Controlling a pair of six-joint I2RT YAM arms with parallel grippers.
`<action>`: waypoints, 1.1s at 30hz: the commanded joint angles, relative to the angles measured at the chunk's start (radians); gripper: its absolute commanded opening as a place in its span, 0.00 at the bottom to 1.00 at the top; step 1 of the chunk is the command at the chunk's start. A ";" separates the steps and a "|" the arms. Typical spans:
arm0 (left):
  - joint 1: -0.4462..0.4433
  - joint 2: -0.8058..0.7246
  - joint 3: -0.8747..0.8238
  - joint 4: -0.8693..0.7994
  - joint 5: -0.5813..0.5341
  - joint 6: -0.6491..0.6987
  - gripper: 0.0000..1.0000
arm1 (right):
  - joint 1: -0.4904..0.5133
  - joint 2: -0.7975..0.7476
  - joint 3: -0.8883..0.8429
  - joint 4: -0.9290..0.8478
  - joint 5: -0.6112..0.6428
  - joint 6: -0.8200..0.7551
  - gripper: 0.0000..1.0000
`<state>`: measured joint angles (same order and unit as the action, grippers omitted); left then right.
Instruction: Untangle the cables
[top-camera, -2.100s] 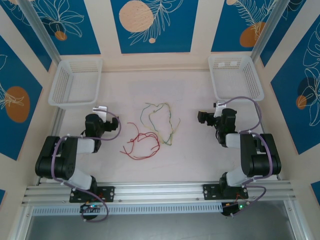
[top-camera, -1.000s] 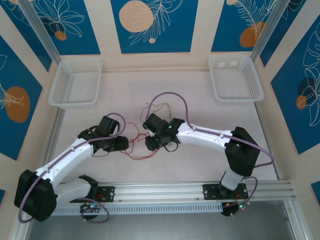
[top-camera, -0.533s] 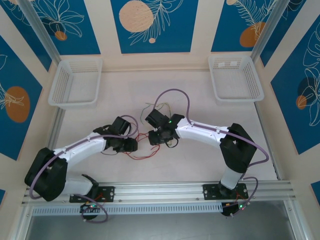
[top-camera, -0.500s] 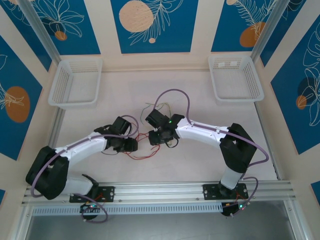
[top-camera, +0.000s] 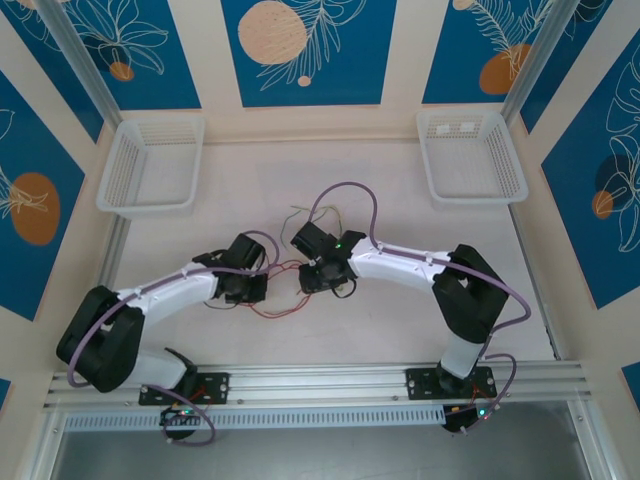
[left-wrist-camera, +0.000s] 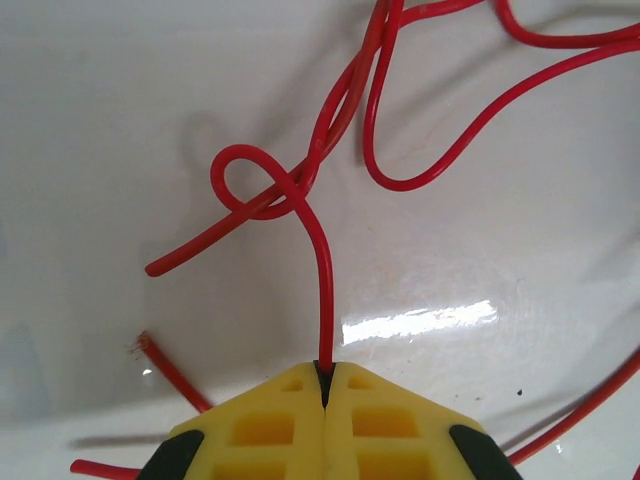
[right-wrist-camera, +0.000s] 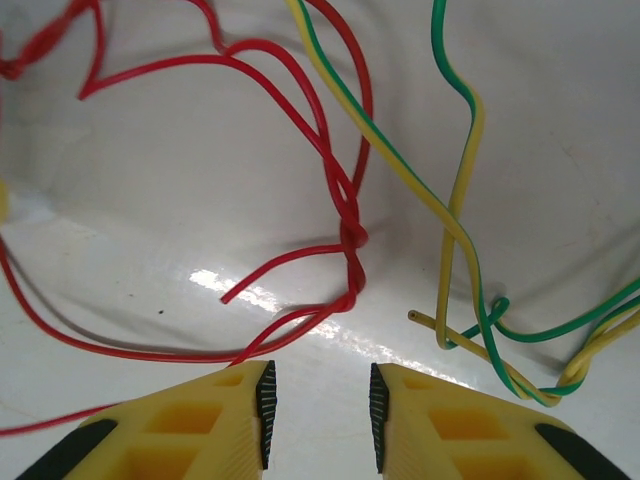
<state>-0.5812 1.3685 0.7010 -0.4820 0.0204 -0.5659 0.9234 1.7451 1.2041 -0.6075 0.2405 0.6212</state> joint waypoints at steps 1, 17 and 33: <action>-0.011 -0.046 0.041 -0.069 -0.051 0.029 0.00 | 0.007 0.012 0.023 -0.010 0.019 0.015 0.33; -0.011 -0.359 0.011 0.019 0.067 0.208 0.00 | -0.078 -0.406 -0.324 0.378 -0.054 0.099 0.44; -0.012 -0.634 0.006 0.056 0.295 0.346 0.00 | -0.113 -0.616 -0.473 0.611 -0.131 -0.021 0.46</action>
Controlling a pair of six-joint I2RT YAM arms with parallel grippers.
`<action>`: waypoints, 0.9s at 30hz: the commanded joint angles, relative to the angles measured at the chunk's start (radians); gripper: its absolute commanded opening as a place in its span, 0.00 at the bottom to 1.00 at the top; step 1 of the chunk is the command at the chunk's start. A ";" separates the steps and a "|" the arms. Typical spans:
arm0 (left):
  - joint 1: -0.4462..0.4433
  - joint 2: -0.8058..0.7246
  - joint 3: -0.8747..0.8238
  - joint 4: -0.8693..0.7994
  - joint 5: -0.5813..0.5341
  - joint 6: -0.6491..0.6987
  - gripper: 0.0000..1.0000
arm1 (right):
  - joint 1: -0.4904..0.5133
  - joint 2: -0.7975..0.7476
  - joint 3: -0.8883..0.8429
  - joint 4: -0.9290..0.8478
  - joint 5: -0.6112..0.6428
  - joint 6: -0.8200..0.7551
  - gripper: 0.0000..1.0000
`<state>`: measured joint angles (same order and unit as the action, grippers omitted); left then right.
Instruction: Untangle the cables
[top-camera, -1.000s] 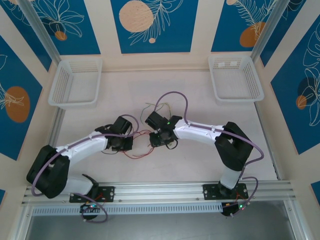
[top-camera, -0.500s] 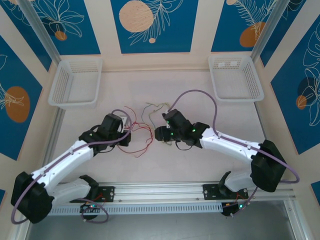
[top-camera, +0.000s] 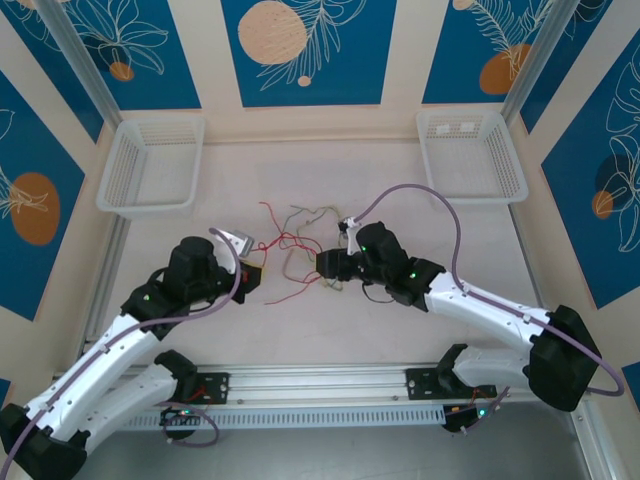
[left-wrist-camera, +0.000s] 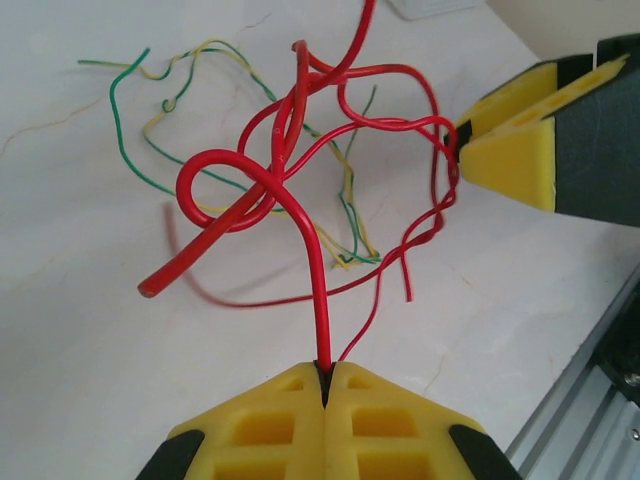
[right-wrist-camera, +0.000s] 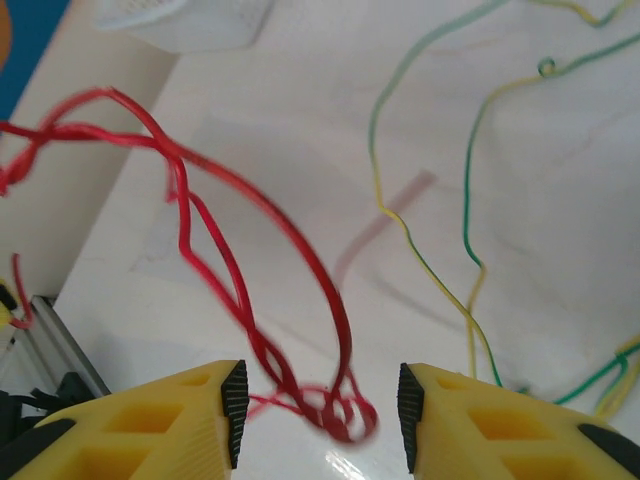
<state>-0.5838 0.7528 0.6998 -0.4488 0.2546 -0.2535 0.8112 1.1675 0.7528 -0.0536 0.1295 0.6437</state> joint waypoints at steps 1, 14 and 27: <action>-0.009 -0.023 0.012 0.028 0.075 0.040 0.00 | 0.000 -0.057 -0.028 0.069 -0.025 -0.055 0.46; -0.009 -0.027 0.040 0.122 0.186 0.072 0.00 | -0.149 -0.276 -0.015 -0.034 -0.242 -0.140 0.65; -0.011 -0.022 0.035 0.163 0.281 0.053 0.00 | 0.066 -0.134 0.130 0.056 -0.135 -0.373 0.64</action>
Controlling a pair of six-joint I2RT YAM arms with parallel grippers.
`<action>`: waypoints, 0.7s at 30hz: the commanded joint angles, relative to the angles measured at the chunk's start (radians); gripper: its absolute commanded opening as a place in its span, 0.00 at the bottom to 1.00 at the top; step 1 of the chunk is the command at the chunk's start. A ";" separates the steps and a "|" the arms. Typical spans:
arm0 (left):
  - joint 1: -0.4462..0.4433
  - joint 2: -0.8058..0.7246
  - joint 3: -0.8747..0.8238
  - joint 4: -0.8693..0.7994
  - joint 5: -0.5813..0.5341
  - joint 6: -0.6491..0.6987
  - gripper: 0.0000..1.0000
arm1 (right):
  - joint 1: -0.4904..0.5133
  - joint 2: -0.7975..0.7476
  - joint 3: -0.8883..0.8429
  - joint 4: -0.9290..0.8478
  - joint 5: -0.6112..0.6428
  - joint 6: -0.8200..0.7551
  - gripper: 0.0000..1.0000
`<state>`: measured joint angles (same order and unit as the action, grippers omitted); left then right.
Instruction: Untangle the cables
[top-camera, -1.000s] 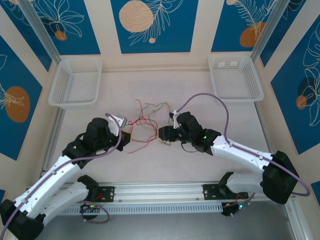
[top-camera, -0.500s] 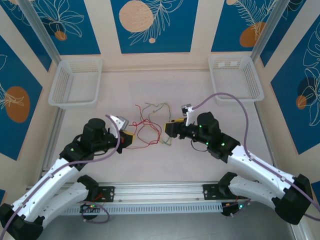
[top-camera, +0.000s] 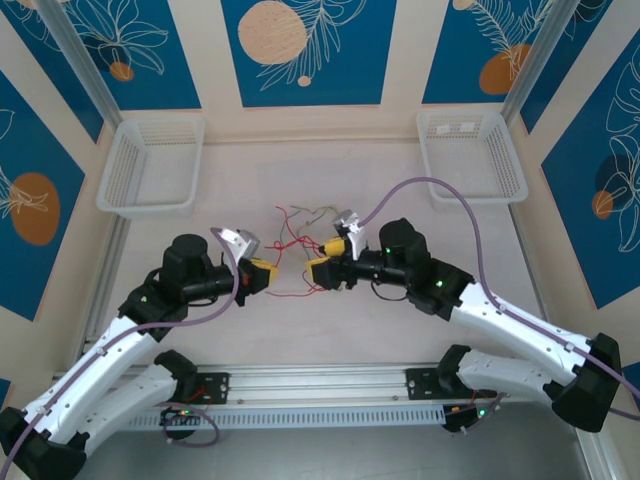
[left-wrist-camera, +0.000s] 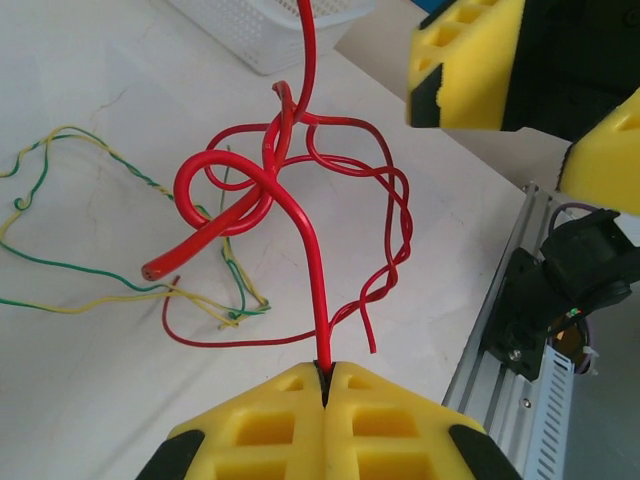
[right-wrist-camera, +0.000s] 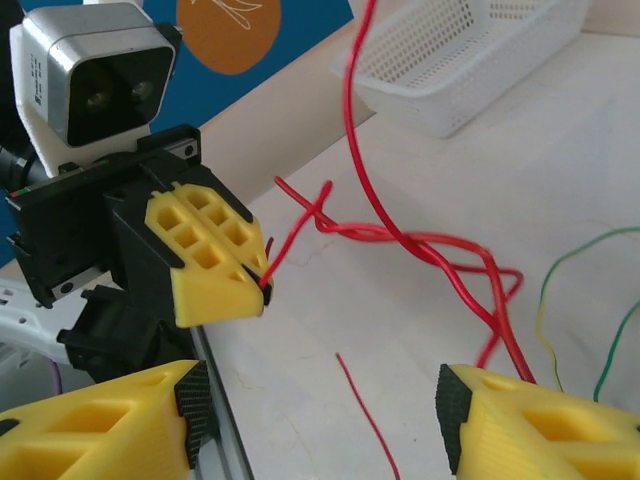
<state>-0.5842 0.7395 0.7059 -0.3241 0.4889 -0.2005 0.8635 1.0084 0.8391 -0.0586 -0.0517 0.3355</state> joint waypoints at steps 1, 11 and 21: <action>-0.011 -0.009 0.030 0.039 0.056 -0.002 0.00 | 0.020 0.040 0.058 0.075 0.054 -0.073 0.65; -0.011 -0.005 0.006 0.081 0.081 -0.022 0.00 | 0.029 0.225 0.181 0.157 0.139 -0.103 0.56; -0.012 -0.050 -0.057 0.070 -0.207 -0.065 0.00 | 0.031 0.243 0.209 0.150 0.147 -0.062 0.00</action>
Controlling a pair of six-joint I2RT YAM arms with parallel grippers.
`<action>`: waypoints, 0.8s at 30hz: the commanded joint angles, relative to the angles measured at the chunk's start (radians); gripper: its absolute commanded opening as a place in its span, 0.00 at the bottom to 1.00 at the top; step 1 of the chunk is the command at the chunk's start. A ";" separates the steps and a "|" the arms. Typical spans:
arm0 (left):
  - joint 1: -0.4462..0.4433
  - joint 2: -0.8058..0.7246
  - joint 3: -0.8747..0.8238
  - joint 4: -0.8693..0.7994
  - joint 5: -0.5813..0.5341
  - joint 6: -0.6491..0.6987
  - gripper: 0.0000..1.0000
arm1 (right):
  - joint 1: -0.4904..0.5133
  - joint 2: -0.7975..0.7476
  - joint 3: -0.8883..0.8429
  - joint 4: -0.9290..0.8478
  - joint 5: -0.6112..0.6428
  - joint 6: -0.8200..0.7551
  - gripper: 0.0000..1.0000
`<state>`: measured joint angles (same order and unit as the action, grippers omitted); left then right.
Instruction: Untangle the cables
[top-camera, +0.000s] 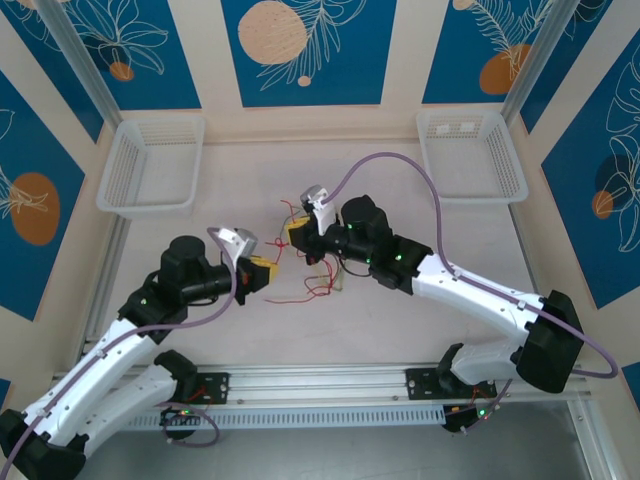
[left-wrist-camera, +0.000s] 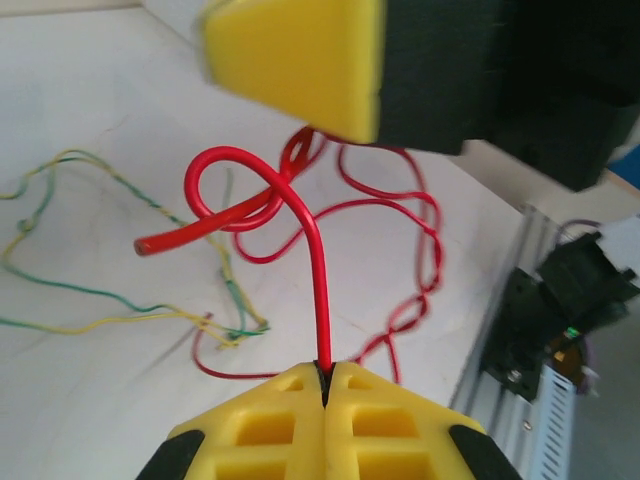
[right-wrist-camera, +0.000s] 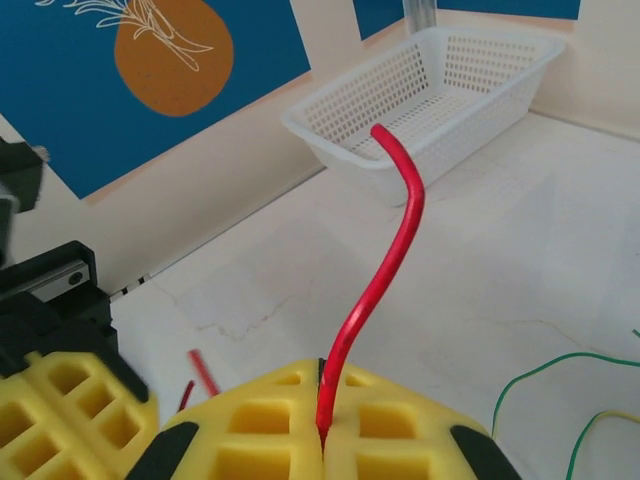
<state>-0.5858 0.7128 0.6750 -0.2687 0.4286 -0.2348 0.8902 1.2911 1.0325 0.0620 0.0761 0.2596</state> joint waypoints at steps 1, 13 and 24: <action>-0.010 -0.027 -0.039 0.020 -0.195 -0.042 0.00 | 0.002 -0.047 0.011 0.029 0.008 0.018 0.00; -0.009 0.024 -0.016 -0.025 -0.423 -0.093 0.00 | -0.041 -0.152 -0.034 -0.013 -0.258 0.066 0.00; -0.003 -0.008 -0.021 -0.081 -0.599 -0.129 0.00 | -0.184 -0.324 -0.168 -0.070 -0.315 0.184 0.00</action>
<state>-0.5858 0.7143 0.6312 -0.3256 -0.1059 -0.3401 0.7479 1.0298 0.8867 0.0181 -0.2600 0.3992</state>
